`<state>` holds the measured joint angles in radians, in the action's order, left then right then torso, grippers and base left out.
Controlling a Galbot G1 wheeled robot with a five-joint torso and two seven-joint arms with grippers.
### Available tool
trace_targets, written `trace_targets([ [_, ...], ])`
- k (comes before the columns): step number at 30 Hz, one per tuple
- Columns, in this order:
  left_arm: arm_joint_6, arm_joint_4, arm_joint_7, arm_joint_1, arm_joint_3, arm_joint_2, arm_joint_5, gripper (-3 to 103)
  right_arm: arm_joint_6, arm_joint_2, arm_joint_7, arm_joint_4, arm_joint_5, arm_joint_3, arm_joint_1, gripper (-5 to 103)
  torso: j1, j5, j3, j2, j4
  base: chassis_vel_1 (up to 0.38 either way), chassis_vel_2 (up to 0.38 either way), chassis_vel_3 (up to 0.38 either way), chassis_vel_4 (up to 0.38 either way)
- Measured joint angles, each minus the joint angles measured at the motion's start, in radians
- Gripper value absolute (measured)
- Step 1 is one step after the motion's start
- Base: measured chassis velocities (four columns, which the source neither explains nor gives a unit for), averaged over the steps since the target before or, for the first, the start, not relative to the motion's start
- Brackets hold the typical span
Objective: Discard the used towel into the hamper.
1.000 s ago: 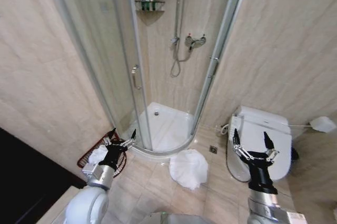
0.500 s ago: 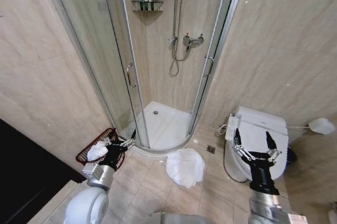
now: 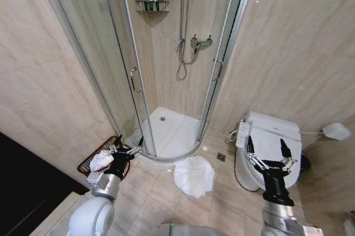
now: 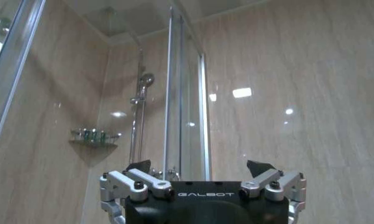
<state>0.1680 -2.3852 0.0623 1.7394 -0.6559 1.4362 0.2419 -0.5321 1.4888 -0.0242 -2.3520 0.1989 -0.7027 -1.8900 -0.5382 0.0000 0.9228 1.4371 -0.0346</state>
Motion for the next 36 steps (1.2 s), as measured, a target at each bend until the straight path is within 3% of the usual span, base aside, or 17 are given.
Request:
trace_targets([
  [30,0.000,0.000,0.000,0.000,0.000,0.000,0.000,100,-0.018,-0.009,0.002,0.017,0.012,-0.007,0.007,100,0.000,0.0001,0.000,0.000,0.0001,0.043,-0.035,-0.056,0.049],
  [36,0.000,0.000,0.000,0.000,0.000,0.000,0.000,100,-0.015,-0.008,0.005,0.019,0.009,-0.005,0.007,100,0.009,0.0001,-0.010,-0.020,-0.0001,-0.025,0.014,0.046,-0.017],
])
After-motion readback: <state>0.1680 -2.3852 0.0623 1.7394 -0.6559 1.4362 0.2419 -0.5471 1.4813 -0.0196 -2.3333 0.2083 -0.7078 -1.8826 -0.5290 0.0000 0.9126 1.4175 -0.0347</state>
